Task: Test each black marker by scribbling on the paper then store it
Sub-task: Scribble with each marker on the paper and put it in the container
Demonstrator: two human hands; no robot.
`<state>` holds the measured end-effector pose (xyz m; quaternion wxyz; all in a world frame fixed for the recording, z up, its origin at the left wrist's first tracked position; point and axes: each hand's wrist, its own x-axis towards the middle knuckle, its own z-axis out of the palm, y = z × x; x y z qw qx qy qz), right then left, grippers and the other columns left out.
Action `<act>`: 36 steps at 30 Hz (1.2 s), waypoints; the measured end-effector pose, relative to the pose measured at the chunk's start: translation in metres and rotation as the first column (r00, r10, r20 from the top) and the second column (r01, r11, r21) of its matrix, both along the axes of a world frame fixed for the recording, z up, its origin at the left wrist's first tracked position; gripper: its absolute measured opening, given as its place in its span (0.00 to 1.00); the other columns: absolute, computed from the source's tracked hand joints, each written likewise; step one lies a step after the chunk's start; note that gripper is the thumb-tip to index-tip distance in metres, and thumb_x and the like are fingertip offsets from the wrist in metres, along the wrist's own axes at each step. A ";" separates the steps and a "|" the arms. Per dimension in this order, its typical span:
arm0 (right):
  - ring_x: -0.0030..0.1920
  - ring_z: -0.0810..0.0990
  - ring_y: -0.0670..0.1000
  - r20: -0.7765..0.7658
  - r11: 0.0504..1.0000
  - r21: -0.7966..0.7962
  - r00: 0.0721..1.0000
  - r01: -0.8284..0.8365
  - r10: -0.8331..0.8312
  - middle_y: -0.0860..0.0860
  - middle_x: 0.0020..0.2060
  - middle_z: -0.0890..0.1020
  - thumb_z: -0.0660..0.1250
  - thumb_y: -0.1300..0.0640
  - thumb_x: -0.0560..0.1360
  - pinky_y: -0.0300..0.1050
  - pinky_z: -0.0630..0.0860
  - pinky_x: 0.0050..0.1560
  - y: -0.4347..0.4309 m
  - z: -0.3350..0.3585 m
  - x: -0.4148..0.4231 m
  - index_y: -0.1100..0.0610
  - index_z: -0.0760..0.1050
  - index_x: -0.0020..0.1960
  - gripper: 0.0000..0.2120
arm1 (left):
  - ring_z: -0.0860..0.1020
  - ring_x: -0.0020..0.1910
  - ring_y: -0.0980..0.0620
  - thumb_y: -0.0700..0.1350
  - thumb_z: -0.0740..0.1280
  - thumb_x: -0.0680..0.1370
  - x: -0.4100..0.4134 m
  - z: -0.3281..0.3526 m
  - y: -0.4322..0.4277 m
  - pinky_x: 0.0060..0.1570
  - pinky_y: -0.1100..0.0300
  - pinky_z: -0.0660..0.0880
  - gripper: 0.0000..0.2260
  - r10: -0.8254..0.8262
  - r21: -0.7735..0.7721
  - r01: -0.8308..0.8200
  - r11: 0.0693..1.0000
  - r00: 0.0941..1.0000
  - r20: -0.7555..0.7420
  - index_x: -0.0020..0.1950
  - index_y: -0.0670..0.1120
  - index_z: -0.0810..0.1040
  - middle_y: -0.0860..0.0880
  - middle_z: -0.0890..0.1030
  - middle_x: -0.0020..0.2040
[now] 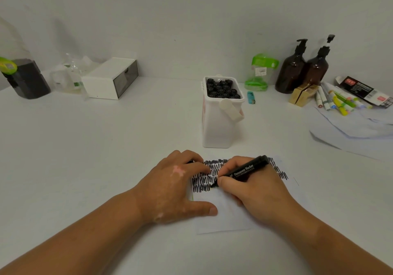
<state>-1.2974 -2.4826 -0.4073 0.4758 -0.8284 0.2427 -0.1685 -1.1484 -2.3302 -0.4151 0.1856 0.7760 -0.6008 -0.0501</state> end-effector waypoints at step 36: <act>0.27 0.74 0.51 0.328 0.909 0.417 0.929 0.018 -0.170 0.55 0.27 0.77 0.74 0.56 0.67 0.42 0.72 0.26 -0.024 0.010 -0.012 0.56 0.84 0.43 0.06 | 0.83 0.46 0.58 0.32 0.67 0.77 0.003 0.012 -0.001 0.47 0.70 0.76 0.18 0.125 -0.292 -0.361 0.886 0.790 -0.600 0.56 0.54 0.72 0.59 0.82 0.52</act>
